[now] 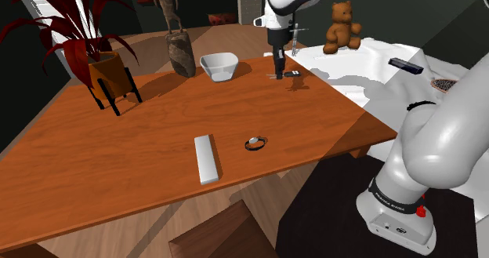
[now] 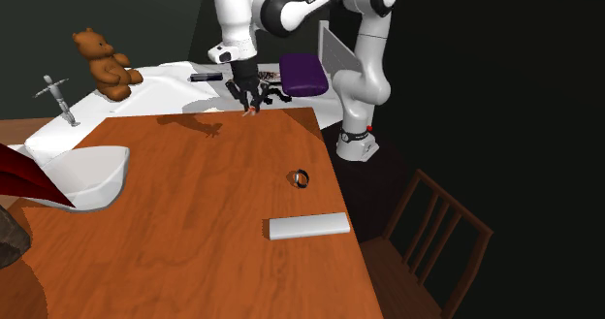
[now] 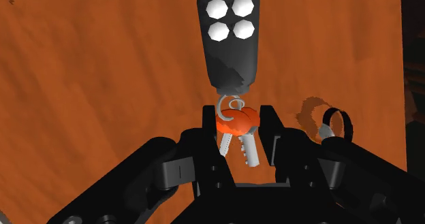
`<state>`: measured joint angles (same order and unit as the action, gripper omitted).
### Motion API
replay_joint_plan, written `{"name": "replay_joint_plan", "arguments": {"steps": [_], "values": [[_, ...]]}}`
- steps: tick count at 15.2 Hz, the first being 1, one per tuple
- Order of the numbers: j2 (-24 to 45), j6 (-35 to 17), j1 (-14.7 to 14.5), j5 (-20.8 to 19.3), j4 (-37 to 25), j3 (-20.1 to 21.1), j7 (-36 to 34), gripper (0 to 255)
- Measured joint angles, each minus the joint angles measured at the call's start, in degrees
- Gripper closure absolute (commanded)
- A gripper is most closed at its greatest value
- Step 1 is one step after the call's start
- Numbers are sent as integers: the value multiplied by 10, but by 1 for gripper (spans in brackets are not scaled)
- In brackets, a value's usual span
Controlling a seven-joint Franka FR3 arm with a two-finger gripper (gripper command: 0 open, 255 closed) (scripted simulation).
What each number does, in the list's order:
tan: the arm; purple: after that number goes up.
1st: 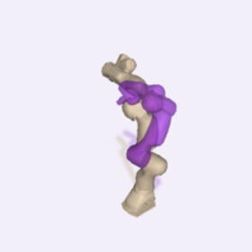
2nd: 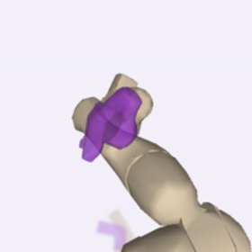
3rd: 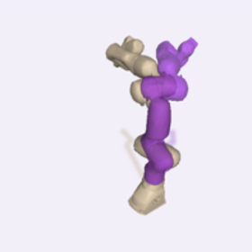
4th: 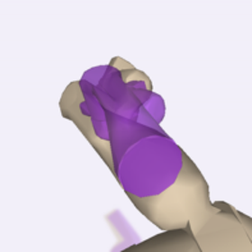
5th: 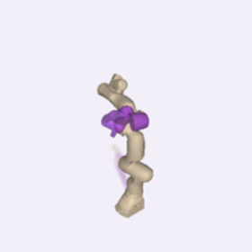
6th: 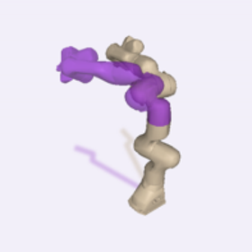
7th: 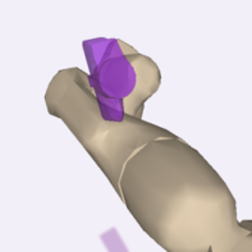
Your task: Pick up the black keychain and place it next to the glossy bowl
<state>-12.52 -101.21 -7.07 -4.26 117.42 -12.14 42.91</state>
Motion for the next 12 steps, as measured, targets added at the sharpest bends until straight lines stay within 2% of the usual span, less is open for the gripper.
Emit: {"name": "replay_joint_plan", "arguments": {"steps": [6, 12], "values": [[123, 8, 23, 21, -131, -38, 70, 255], [270, 52, 61, 63, -317, -59, 131, 255]]}}
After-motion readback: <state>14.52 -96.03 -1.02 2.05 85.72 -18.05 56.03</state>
